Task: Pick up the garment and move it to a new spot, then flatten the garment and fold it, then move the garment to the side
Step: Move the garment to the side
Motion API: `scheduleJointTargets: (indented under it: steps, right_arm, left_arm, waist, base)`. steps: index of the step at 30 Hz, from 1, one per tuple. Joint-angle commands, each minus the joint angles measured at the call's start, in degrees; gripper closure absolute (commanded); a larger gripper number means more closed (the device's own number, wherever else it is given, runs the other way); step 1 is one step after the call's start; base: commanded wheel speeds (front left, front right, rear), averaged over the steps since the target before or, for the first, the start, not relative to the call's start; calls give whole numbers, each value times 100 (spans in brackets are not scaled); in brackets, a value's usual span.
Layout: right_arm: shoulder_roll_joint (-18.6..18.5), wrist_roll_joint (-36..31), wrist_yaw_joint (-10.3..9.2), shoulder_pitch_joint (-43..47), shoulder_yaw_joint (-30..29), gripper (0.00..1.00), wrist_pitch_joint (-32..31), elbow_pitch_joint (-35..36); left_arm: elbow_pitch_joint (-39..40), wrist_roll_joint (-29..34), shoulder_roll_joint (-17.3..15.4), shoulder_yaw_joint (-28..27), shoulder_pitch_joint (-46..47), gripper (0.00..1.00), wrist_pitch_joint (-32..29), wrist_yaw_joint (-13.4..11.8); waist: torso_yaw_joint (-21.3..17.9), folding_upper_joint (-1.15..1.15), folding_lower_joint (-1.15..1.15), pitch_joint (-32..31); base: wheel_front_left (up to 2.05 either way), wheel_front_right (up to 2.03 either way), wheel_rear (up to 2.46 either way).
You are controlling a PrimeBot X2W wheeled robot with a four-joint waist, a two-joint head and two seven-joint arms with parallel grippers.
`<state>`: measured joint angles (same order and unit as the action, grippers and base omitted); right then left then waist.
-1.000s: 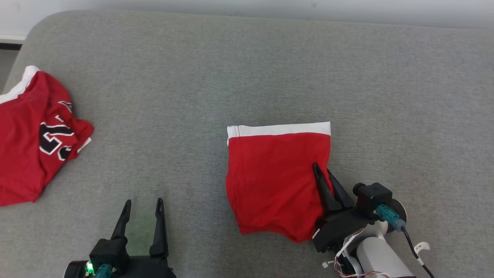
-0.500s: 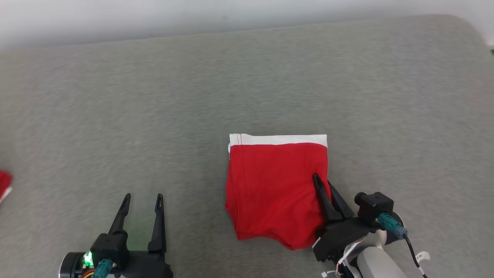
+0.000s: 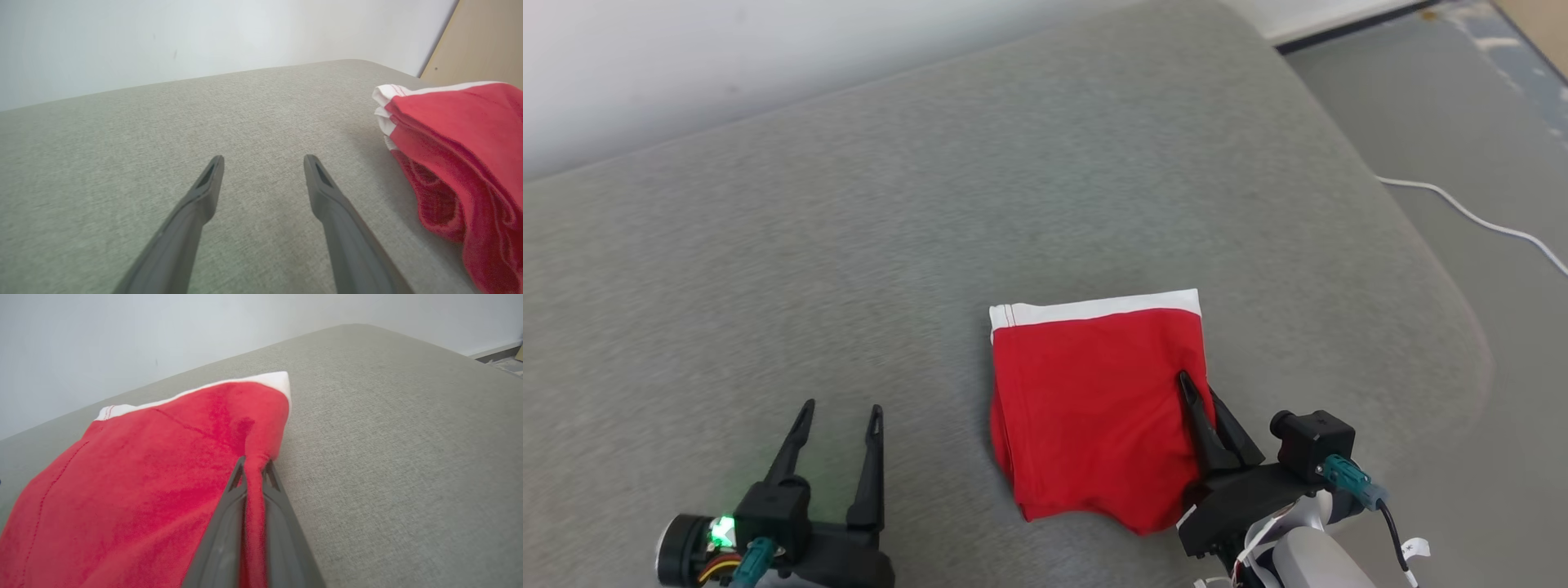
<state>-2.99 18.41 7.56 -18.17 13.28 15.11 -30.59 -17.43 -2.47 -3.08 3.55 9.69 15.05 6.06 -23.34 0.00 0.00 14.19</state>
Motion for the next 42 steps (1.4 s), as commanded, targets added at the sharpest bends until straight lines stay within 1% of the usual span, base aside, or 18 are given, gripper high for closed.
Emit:
scheduleJointTargets:
  steps: [1,4,7,12,13,16,23,28,32,35,39,40,41,42]
  right_arm:
    - [19,37,-15,28,-8,100,4,40]
    - [18,51,-15,26,-44,100,4,96]
    - [20,-77,-15,-110,-31,100,4,85]
    - [17,-646,-15,-523,-278,100,4,-27]
    - [17,-646,-15,-523,-278,100,4,-27]
    - [-40,-1089,-15,-922,-537,100,5,-179]
    - [-642,-1775,-15,-1954,-1144,100,3,-680]
    - [-1276,-2345,-15,-2497,-1946,100,3,-1288]
    - [-1720,-2874,-15,-2693,-2856,100,4,-1622]
    - [-2024,-3215,-15,-2742,-3503,100,5,-1776]
    - [-2262,-3595,-15,-2793,-4177,100,4,-1901]
    - [-2292,-3660,-15,-2813,-4317,90,4,-1900]
    - [-2315,-3752,-15,-2833,-4444,75,4,-1873]
    - [-2303,-3800,-15,-2860,-4566,53,5,-1814]
  left_arm:
    - [-23,65,-30,56,110,0,19,37]
    - [-43,111,-48,104,177,0,19,52]
    - [-4,123,-61,144,247,0,19,76]
    - [71,174,-87,258,397,0,19,92]
    - [71,174,-87,258,397,0,19,92]
    - [133,205,-135,270,497,0,19,88]
    - [311,284,-240,342,754,0,19,51]
    - [420,295,-262,413,851,0,18,1]
    - [511,274,-316,404,839,0,14,-42]
    - [542,248,-364,386,792,0,12,-68]
    - [547,231,-388,378,747,0,-5,-92]
    - [545,225,-393,375,740,0,-8,-90]
    - [539,221,-395,377,738,0,-9,-102]
    - [530,220,-392,381,739,0,-9,-114]
  waist:
    - [-653,0,0,126]
    - [-663,0,0,215]
    - [-621,0,0,316]
    - [-165,0,0,591]
    - [-165,0,0,591]
    - [175,0,0,785]
    - [1006,0,0,1348]
    - [1439,0,0,1587]
    - [1600,0,0,1630]
    - [1646,0,0,1625]
    - [1667,0,0,1591]
    - [1667,0,0,1584]
    - [1668,0,0,1575]
    - [1668,0,0,1565]
  base:
    - [0,0,0]
    - [0,0,0]
    - [0,0,0]
    - [0,0,0]
    - [0,0,0]
    - [0,0,0]
    - [0,0,0]
    - [0,0,0]
    - [0,0,0]
    - [0,0,0]
    - [0,0,0]
    - [0,0,0]
    - [0,0,0]
    - [0,0,0]
